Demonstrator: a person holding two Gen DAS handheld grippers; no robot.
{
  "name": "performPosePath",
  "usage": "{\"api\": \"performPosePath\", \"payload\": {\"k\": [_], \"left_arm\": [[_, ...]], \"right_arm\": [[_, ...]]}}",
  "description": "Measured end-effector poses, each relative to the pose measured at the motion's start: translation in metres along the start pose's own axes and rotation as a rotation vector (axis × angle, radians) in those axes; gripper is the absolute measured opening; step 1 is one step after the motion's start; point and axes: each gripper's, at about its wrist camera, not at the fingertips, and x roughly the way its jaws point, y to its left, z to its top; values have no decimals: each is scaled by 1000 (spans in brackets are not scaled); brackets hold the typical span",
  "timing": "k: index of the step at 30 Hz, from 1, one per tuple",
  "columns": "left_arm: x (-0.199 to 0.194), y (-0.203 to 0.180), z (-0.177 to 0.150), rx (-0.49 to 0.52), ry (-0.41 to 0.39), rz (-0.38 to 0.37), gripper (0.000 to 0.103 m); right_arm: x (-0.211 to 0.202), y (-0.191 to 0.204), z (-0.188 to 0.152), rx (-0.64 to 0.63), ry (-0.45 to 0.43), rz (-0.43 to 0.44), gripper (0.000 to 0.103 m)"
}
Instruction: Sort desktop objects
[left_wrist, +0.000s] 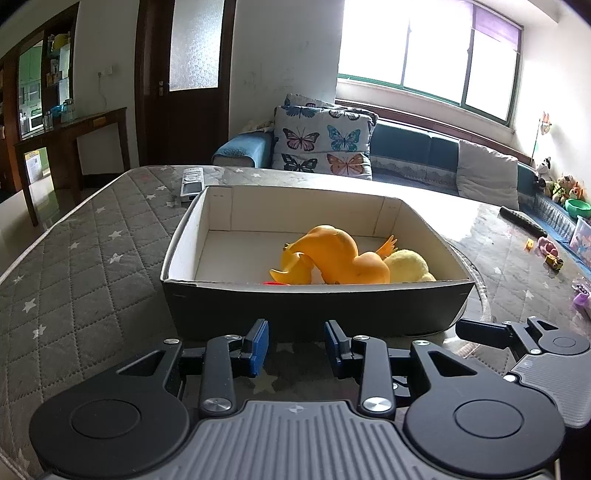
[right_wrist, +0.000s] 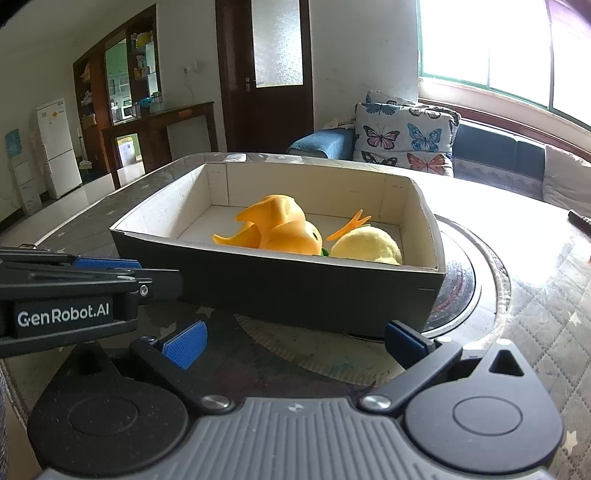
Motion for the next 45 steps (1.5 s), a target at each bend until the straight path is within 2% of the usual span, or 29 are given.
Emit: {"api": "performPosePath", "payload": {"k": [45], "left_arm": [[30,0,17,33,47,11,36]], "right_arm": [[28,-7,14,7,61,5,103]]}}
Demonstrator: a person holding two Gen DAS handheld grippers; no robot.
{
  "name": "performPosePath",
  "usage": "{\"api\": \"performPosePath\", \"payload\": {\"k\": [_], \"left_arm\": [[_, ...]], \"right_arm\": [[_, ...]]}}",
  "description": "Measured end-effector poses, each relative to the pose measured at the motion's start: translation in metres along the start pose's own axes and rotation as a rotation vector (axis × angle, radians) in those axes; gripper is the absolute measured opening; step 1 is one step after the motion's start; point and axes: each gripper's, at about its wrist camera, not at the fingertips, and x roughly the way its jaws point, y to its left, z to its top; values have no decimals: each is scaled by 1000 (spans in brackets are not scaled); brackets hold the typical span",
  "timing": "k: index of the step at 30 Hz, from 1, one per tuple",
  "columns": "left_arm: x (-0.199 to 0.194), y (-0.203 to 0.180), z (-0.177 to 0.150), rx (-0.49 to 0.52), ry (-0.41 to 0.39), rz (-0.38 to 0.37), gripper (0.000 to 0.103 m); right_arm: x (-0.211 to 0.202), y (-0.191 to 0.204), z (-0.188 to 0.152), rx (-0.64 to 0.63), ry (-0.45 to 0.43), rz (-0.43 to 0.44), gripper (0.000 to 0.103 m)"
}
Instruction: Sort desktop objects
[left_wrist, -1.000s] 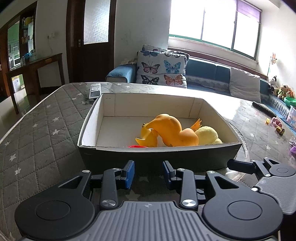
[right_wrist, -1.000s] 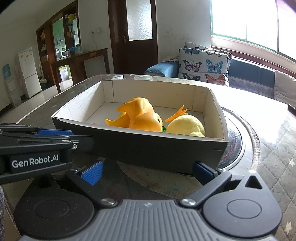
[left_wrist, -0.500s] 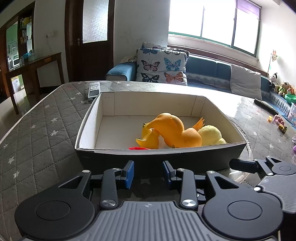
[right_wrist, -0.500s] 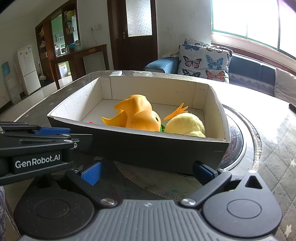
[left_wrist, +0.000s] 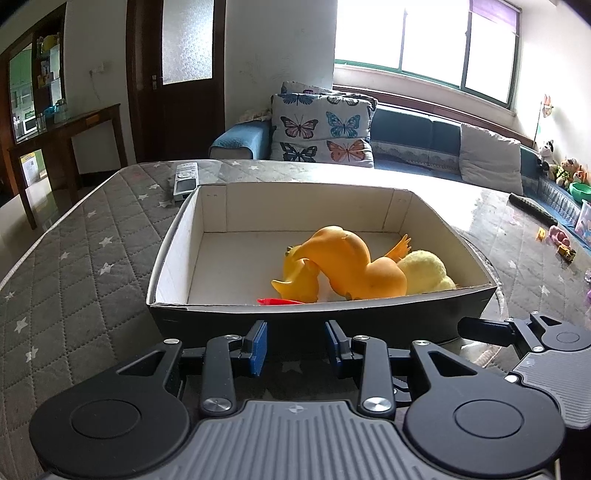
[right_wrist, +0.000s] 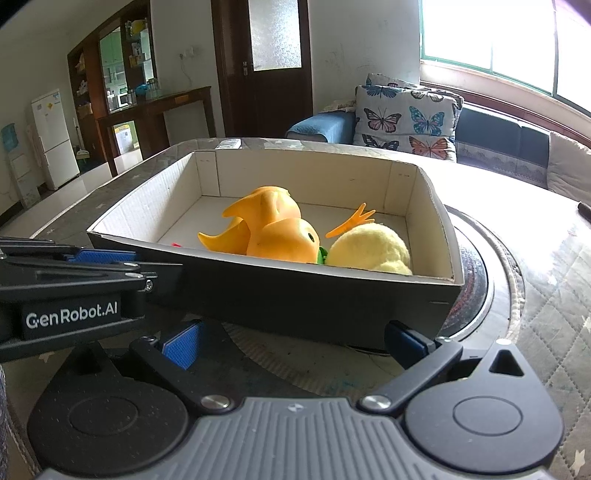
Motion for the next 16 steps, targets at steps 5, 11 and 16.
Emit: {"api": "performPosePath", "payload": {"k": [5,11,16], "left_arm": [[2,0,-1,-2,4,-2,36],[3,1,-1,-10,5,-4,35],[2,2,-1,-17,1,-5,35]], "right_arm": [[1,1,0,-2,3,1,103],[2,2,0,-4,6,0,103],[2,2,1,-5,5,2,103]]}}
